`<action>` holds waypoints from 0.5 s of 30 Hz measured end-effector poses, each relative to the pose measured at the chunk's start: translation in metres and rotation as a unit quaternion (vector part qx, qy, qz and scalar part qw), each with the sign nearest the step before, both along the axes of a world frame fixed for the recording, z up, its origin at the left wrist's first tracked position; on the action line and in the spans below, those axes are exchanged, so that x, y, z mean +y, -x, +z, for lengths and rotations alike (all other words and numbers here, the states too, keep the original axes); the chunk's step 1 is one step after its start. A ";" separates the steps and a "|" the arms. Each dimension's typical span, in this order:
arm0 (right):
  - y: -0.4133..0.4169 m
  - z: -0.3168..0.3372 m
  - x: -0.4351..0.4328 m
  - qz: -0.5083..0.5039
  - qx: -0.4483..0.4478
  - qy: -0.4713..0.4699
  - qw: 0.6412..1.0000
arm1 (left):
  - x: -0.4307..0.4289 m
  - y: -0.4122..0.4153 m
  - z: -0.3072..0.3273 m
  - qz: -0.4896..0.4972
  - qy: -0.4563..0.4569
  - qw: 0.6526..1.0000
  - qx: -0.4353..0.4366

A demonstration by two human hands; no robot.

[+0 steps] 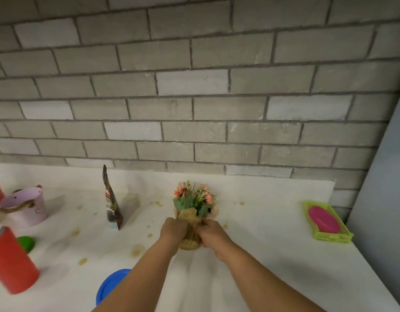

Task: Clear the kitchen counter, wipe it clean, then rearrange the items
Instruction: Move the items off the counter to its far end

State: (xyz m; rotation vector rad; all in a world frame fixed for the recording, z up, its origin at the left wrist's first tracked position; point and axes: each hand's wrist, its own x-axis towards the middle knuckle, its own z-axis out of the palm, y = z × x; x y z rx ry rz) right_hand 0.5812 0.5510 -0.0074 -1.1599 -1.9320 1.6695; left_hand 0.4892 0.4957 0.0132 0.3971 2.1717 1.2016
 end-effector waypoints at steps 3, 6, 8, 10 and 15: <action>0.002 -0.004 -0.001 -0.015 0.016 0.005 1.000 | -0.003 -0.004 -0.003 -0.008 -0.015 1.000 -0.012; -0.002 -0.003 0.000 -0.019 0.034 0.010 0.999 | -0.006 -0.006 -0.005 -0.017 -0.030 0.999 -0.007; -0.007 0.000 0.002 -0.016 0.048 0.009 0.999 | -0.007 -0.008 -0.005 -0.026 -0.055 0.998 -0.010; -0.018 0.009 0.006 -0.009 0.060 -0.005 0.998 | -0.007 -0.014 -0.002 -0.026 -0.088 0.996 -0.013; -0.059 0.034 0.025 -0.027 0.081 -0.081 0.993 | 0.011 -0.046 0.014 -0.057 -0.179 0.982 0.017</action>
